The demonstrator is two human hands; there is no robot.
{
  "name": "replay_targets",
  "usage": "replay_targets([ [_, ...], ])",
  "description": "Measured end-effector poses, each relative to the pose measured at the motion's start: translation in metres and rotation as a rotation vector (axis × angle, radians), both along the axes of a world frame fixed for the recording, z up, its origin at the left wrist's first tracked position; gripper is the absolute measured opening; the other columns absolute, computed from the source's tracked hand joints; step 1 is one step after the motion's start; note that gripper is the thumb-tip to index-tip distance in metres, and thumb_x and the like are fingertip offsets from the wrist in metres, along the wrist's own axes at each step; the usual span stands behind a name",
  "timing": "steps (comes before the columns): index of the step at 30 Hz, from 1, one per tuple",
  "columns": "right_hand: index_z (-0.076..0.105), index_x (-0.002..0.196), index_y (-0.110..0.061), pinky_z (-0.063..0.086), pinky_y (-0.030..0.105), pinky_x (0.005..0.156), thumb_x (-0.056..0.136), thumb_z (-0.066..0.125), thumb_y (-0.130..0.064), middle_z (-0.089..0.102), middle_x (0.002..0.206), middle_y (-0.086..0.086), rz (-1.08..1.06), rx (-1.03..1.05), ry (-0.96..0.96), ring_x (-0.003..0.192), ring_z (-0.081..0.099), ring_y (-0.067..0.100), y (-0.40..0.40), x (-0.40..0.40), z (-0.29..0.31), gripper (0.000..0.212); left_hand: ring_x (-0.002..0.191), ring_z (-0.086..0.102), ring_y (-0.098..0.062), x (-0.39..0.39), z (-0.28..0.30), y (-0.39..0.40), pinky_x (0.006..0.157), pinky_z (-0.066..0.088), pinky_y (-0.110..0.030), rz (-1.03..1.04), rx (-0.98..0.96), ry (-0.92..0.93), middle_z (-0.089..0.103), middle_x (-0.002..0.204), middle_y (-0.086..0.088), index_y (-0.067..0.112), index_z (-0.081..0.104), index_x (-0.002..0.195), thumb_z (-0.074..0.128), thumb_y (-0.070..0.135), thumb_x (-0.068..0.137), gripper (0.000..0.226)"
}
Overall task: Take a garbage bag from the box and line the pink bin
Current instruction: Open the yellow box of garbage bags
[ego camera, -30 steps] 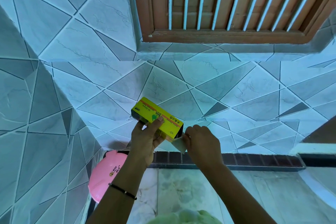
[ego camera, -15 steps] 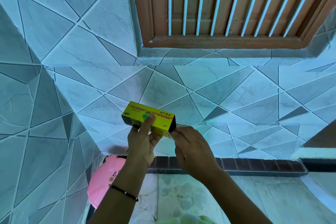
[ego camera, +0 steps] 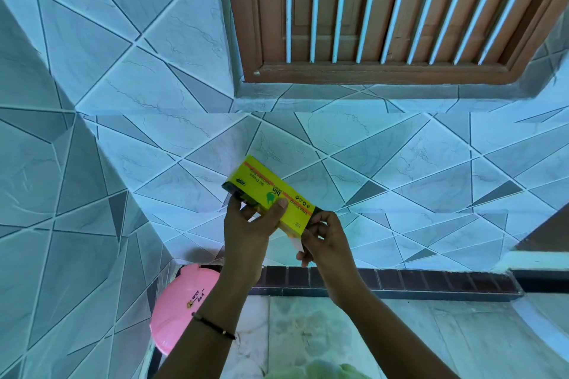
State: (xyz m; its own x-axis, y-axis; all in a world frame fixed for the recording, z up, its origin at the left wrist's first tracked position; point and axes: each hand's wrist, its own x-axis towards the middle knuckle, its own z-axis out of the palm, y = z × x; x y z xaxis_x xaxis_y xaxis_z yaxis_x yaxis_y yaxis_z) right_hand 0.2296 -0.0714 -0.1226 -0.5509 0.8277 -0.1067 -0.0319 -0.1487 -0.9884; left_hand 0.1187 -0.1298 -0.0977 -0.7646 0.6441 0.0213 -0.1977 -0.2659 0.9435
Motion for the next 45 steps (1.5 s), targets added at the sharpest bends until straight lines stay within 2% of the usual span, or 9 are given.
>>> replay_targets([
  [3,0.049,0.105,-0.007,0.047,0.027,0.050,0.074,0.065,-0.009,0.054,0.088,0.014,0.024,-0.214,0.124,0.049,0.051,0.016,0.004,0.001,-0.006,0.035,0.075,0.071,-0.011,0.004,0.005,-0.002,0.071,0.059,-0.029,-0.045,-0.031,0.110,0.069,0.092,-0.004,0.015,0.053,0.109,0.074,0.000,0.073,0.045],
  [6,0.055,0.105,-0.005,0.056,0.031,0.057,0.079,0.063,0.005,0.060,0.084,0.015,0.124,-0.410,0.261,0.055,0.061,0.018,0.006,0.004,-0.012,0.029,0.079,0.072,-0.013,0.003,0.009,-0.004,0.066,0.057,-0.022,-0.138,-0.085,0.239,0.069,0.095,-0.001,0.013,0.052,0.109,0.076,0.000,0.071,0.047],
  [9,0.063,0.097,-0.006,0.057,0.031,0.057,0.048,0.089,-0.020,0.068,0.078,0.012,0.178,-0.479,0.312,0.059,0.067,0.023,0.006,0.007,-0.017,0.058,0.084,0.072,-0.016,0.004,0.010,-0.006,0.067,0.057,-0.022,-0.168,-0.101,0.261,0.070,0.099,-0.001,0.013,0.052,0.111,0.076,0.001,0.071,0.048],
  [15,0.059,0.099,-0.005,0.053,0.027,0.050,0.029,0.094,-0.039,0.065,0.077,0.010,0.139,-0.401,0.264,0.056,0.062,0.018,0.011,0.012,-0.018,0.085,0.089,0.067,-0.023,-0.003,0.003,-0.006,0.072,0.058,-0.029,-0.056,0.001,-0.001,0.067,0.101,-0.012,0.011,0.054,0.110,0.071,0.005,0.077,0.038],
  [24,0.062,0.090,-0.008,0.058,0.032,0.062,0.030,0.095,-0.028,0.073,0.084,0.013,-0.103,-0.491,0.494,0.073,0.072,0.028,0.029,0.028,-0.020,0.071,0.072,0.059,-0.014,-0.023,-0.017,0.003,0.075,0.055,-0.038,0.066,0.044,-0.466,0.060,0.086,0.001,0.019,0.052,0.111,0.061,0.013,0.086,0.027],
  [30,0.057,0.092,-0.004,0.060,0.033,0.065,0.086,0.055,-0.006,0.074,0.083,0.013,-0.274,-0.514,0.565,0.075,0.072,0.033,0.050,0.039,-0.007,0.007,0.105,0.058,-0.020,-0.038,-0.015,0.025,0.082,0.052,-0.045,0.076,-0.048,-0.517,0.063,0.112,-0.005,0.017,0.055,0.118,0.066,0.019,0.083,0.036],
  [34,0.057,0.090,-0.004,0.060,0.035,0.068,0.090,0.050,-0.004,0.074,0.084,0.012,-0.352,-0.493,0.611,0.078,0.072,0.033,0.064,0.037,0.007,0.007,0.103,0.056,-0.018,-0.052,-0.004,0.051,0.088,0.050,-0.045,0.048,-0.106,-0.554,0.059,0.105,-0.003,0.018,0.055,0.108,0.067,0.018,0.083,0.028],
  [39,0.057,0.096,-0.003,0.060,0.035,0.073,0.090,0.050,-0.005,0.074,0.087,0.013,-0.357,-0.465,0.660,0.083,0.072,0.032,0.084,0.033,0.022,0.009,0.067,0.048,-0.017,-0.079,0.033,0.114,0.075,0.052,-0.041,-0.014,-0.060,-0.606,0.047,0.075,-0.005,0.018,0.050,0.078,0.060,0.008,0.085,0.016],
  [45,0.057,0.097,-0.004,0.059,0.032,0.065,0.088,0.050,-0.007,0.072,0.093,0.014,-0.327,-0.451,0.653,0.085,0.071,0.031,0.102,0.027,0.029,0.012,0.069,0.050,-0.016,-0.106,0.081,0.201,0.087,0.048,-0.037,-0.057,0.009,-0.510,0.051,0.098,-0.007,0.019,0.050,0.091,0.055,0.017,0.091,0.005],
])
